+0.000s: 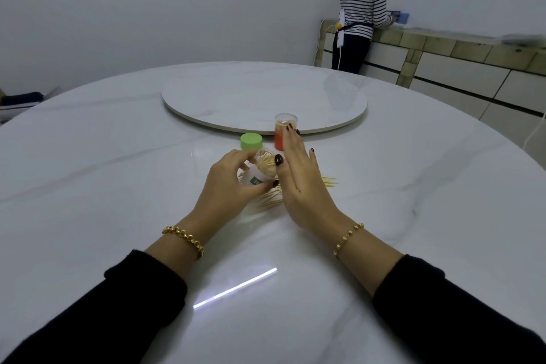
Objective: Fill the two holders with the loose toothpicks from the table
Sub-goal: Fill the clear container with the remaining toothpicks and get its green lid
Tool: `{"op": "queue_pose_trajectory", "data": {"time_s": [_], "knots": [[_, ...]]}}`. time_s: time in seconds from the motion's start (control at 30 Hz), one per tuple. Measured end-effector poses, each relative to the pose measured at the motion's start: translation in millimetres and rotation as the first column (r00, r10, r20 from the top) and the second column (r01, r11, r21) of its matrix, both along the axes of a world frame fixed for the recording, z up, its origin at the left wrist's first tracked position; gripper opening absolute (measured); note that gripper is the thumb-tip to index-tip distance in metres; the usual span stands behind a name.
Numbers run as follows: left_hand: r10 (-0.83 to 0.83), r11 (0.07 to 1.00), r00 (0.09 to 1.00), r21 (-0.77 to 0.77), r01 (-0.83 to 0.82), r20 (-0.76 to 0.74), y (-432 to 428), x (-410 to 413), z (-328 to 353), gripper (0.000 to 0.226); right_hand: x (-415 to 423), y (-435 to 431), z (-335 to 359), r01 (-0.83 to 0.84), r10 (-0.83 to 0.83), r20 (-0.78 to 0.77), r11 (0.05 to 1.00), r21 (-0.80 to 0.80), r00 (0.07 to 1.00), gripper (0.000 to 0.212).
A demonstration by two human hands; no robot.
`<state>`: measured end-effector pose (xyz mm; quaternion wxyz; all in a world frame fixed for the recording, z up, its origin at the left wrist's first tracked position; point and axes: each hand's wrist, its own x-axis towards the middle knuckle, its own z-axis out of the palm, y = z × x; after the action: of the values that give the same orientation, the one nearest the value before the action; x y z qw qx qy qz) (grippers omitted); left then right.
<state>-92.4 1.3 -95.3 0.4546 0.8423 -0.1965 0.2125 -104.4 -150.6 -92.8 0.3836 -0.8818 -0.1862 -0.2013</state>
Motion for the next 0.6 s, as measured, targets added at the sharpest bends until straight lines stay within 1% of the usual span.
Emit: {"op": "queue_pose_trajectory", "data": {"time_s": [0.13, 0.27, 0.43, 0.53, 0.6], "knots": [[0.061, 0.998, 0.998, -0.027, -0.062, -0.023, 2, 2, 1, 0.051, -4, 2, 1, 0.027, -0.026, -0.025, 0.999, 0.046, 0.999, 0.060], [0.115, 0.993, 0.993, -0.036, -0.117, -0.035, 4, 3, 1, 0.054, -12, 7, 5, 0.007, -0.012, 0.070, 0.997, 0.072, 0.997, 0.063], [0.100, 0.994, 0.994, -0.033, -0.102, -0.050, 5, 2, 0, 0.047, -17, 9, 8, -0.076, 0.063, 0.157, 0.994, 0.079, 0.986, 0.055], [0.086, 0.996, 0.994, -0.032, -0.088, -0.065, 4, 2, 1, 0.046, -14, 8, 9, -0.119, 0.103, 0.152, 0.988, 0.103, 0.983, 0.053], [0.049, 0.998, 0.995, -0.029, -0.052, -0.086, 3, 1, 1, 0.045, -11, 6, 10, -0.139, 0.128, 0.140, 0.988, 0.073, 0.982, 0.048]]}}
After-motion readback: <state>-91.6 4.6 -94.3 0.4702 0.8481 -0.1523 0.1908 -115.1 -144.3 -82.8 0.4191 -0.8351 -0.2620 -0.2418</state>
